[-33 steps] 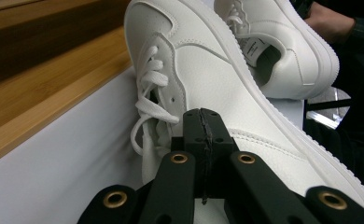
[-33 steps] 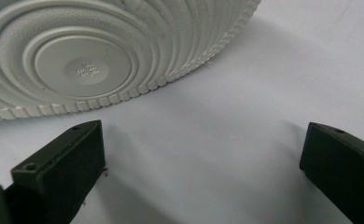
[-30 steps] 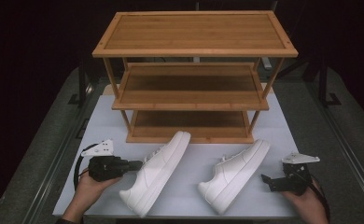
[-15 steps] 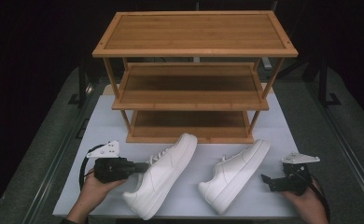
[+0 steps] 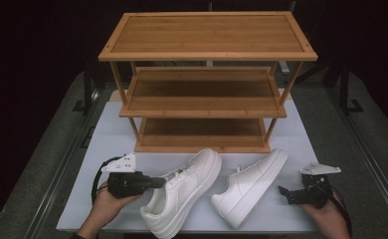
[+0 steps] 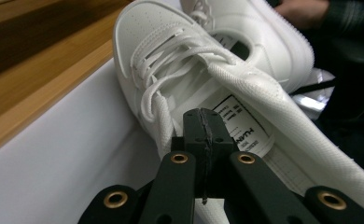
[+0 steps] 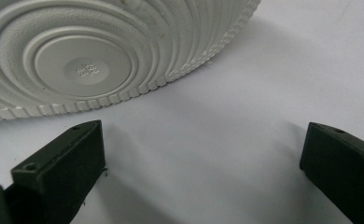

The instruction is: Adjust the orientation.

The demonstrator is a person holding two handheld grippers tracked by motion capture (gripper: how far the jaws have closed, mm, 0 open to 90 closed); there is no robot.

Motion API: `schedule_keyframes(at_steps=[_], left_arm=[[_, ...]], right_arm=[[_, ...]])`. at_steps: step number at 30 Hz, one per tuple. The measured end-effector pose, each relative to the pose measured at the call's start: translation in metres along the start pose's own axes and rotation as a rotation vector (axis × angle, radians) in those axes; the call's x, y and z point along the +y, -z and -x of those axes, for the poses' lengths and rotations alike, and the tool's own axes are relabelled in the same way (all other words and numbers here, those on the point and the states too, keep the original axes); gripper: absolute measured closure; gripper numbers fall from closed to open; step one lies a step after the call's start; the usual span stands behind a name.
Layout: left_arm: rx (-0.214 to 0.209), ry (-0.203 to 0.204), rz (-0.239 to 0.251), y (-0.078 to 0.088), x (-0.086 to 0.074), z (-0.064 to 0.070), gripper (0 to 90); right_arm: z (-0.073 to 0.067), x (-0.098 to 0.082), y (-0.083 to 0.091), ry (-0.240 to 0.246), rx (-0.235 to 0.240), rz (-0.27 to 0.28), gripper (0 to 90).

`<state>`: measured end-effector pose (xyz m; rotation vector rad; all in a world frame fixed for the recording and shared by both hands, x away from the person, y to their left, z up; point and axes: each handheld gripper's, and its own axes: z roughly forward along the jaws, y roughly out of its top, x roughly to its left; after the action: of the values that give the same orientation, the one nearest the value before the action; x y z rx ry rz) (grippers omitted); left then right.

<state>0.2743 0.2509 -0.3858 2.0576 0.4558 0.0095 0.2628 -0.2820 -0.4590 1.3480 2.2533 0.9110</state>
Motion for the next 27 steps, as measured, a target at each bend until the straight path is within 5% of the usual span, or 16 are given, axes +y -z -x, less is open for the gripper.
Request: schedule_keyframes(at_steps=[9, 27], left_arm=[[-0.022, 0.024, 0.012, 0.001, -0.004, -0.002, 90.0], [-0.138, -0.050, -0.003, -0.028, 0.011, 0.030, 90.0]], right_arm=[[0.000, 0.000, 0.000, -0.002, 0.000, -0.001, 0.0], [0.000, 0.000, 0.000, -0.002, 0.001, 0.000, 0.0]])
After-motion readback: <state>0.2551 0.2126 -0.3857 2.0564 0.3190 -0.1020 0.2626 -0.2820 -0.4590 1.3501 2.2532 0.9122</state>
